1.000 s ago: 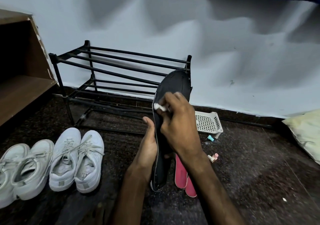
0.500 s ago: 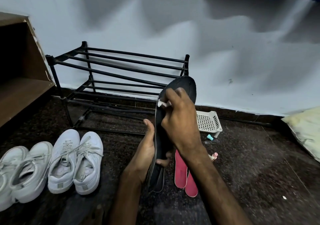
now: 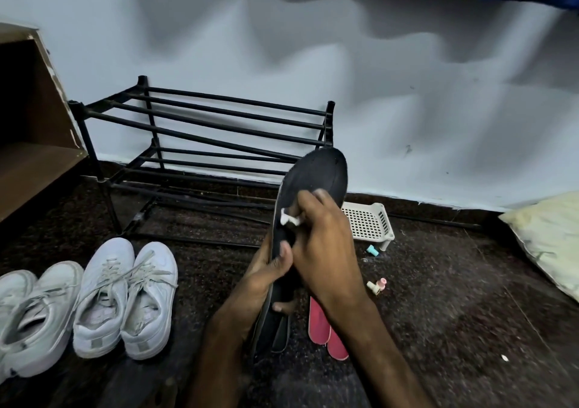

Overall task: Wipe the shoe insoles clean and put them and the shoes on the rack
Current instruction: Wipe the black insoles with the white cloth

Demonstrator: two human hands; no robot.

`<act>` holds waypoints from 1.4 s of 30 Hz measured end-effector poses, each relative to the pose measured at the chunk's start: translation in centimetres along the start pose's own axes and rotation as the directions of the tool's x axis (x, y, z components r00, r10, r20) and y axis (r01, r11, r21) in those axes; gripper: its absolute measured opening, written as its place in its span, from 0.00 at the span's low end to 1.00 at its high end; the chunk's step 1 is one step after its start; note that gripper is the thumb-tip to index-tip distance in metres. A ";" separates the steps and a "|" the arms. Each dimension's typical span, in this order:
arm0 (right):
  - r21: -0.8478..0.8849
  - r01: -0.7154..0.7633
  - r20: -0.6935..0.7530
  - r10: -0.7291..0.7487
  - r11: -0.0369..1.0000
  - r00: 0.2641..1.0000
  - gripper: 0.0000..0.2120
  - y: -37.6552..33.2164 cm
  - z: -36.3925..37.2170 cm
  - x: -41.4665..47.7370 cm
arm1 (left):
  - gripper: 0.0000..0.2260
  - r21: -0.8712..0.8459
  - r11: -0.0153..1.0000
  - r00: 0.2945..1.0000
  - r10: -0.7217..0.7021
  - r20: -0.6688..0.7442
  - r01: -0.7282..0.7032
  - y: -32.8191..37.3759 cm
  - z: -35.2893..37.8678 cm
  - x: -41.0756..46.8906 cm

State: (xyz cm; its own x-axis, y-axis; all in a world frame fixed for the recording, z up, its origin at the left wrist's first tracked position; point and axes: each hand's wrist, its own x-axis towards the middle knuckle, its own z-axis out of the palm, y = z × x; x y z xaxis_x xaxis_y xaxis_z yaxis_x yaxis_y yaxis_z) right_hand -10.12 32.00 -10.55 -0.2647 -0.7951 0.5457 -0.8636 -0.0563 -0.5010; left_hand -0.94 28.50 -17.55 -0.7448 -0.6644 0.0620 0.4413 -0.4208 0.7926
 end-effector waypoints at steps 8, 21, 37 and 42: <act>-0.191 -0.004 -0.040 -0.004 0.982 0.999 0.17 1.7 -0.7 3.5 | 0.36 -0.073 0.992 0.990 -0.095 0.107 0.103 0.2 0.6 0.2; 0.072 -0.094 0.013 0.093 0.993 0.996 0.09 1.2 -0.5 -2.8 | 0.37 -0.361 0.932 0.996 -0.053 -0.078 0.022 0.2 1.8 0.4; 0.023 0.103 0.152 -0.106 0.994 0.983 0.03 0.3 0.4 -3.4 | 0.34 -0.435 0.899 0.977 -0.050 -0.209 -0.047 -0.2 1.6 0.9; -0.076 0.084 0.093 -0.077 0.994 0.993 0.01 1.3 0.5 -0.1 | 0.34 -0.444 0.896 0.972 -0.092 -0.215 -0.013 0.3 1.6 0.4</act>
State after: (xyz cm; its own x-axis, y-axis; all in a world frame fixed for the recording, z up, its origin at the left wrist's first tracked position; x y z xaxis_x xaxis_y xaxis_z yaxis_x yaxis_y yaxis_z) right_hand -10.99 31.71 -11.64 -0.1563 -0.8412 0.5176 -0.9130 -0.0769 -0.4007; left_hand -1.86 29.08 -16.29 -0.6573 -0.7400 -0.1425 0.6275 -0.6422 0.4403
